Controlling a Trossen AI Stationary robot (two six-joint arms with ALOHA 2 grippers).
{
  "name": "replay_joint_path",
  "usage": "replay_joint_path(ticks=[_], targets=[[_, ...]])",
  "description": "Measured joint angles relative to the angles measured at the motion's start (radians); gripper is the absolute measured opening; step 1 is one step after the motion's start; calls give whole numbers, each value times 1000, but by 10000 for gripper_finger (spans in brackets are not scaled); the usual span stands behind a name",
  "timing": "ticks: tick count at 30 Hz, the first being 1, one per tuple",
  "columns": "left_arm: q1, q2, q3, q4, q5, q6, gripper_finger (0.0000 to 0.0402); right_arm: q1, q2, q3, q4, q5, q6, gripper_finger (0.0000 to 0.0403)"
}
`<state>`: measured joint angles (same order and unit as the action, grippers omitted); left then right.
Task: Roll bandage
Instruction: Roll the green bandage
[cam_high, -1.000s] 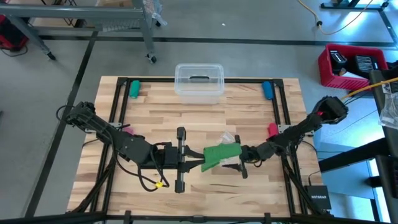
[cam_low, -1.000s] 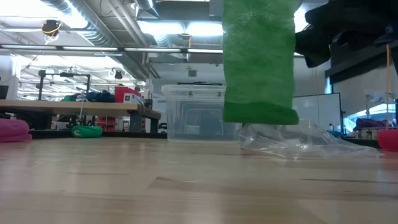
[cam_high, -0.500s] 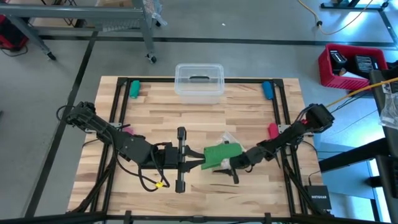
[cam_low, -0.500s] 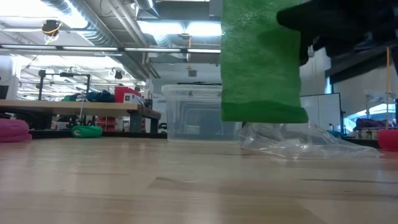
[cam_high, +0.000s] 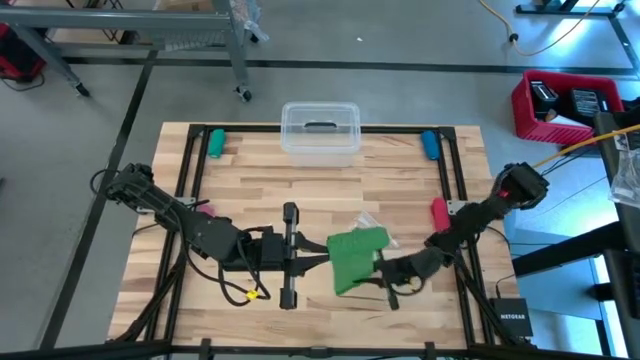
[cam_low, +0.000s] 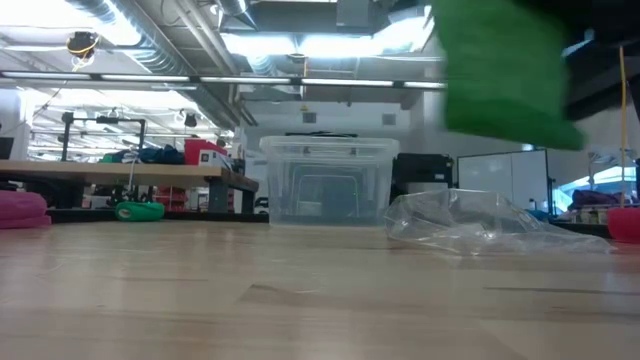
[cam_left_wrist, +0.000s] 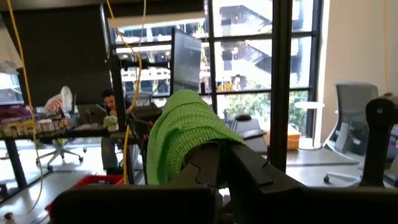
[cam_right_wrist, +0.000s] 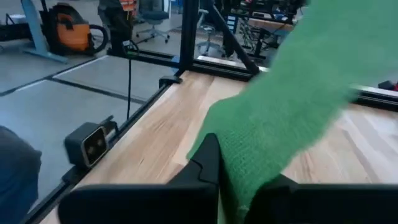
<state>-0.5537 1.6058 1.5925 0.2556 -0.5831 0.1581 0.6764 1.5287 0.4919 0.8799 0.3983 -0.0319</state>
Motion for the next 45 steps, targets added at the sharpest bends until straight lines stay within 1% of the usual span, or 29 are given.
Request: replay_joint_path(ticks=[3, 6, 10, 13, 17, 21, 24, 26, 29, 32, 35, 40, 43, 45], targets=[[6, -2, 0, 29, 0, 22, 11, 73, -22, 0, -22, 57, 18, 9], [16, -14, 0, 34, -5, 53, 11, 135, -23, 2, -22, 87, 27, 5], [31, -30, 0, 34, -83, 103, 11, 213, -23, 55, -122, 159, 73, 5], [50, -35, 0, 48, -147, 193, 11, 255, -22, 123, -232, 163, 76, 3], [71, -35, 0, 42, -221, 325, 11, 305, -22, 237, -406, 206, 77, 4], [84, -35, 0, 7, -245, 373, 11, 351, -22, 367, -600, 214, 79, 3], [92, -36, 0, -54, -248, 400, 11, 375, -22, 452, -752, 252, 77, 3], [101, -36, 0, -110, -249, 393, 11, 385, -22, 503, -831, 267, 77, 2], [117, -36, 0, -191, -251, 328, 11, 387, -22, 572, -905, 261, 76, 2], [126, -36, 0, -263, -253, 244, 11, 397, -22, 639, -940, 248, 43, 1], [126, -33, 0, -312, -253, 195, 11, 416, -22, 695, -944, 249, -14, 1], [122, -32, -53, -320, -253, 104, 11, 455, -22, 788, -980, 371, -104, 1], [122, -31, -101, -313, -252, 53, 11, 472, -21, 852, -1008, 402, -137, 1], [122, -32, -139, -309, -252, 15, 11, 477, -21, 890, -1009, 405, -165, 1]])
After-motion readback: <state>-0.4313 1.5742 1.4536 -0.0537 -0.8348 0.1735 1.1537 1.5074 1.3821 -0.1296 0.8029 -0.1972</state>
